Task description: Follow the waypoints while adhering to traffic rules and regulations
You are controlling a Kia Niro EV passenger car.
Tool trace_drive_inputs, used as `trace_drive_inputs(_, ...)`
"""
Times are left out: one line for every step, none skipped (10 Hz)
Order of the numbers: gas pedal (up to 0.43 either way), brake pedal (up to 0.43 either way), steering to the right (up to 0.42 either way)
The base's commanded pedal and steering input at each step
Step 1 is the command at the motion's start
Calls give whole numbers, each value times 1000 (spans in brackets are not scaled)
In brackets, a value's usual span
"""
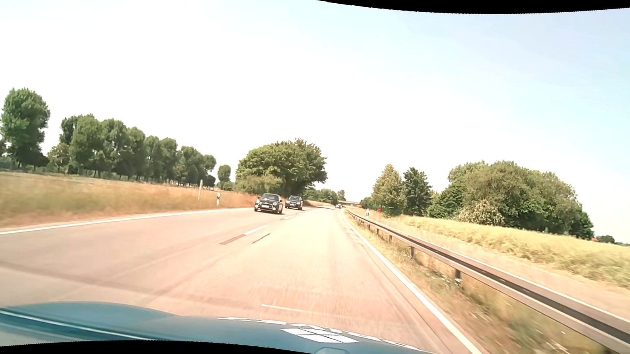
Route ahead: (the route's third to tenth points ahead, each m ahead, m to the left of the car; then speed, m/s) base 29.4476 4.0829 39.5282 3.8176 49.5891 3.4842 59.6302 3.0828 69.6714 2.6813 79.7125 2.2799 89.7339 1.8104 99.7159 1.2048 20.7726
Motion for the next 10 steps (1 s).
trace_drive_inputs(157,0,2)
trace_drive_inputs(157,0,3)
trace_drive_inputs(157,0,3)
trace_drive_inputs(150,0,3)
trace_drive_inputs(150,0,3)
trace_drive_inputs(150,0,3)
trace_drive_inputs(150,0,2)
trace_drive_inputs(150,0,1)
trace_drive_inputs(150,0,1)
trace_drive_inputs(150,0,1)
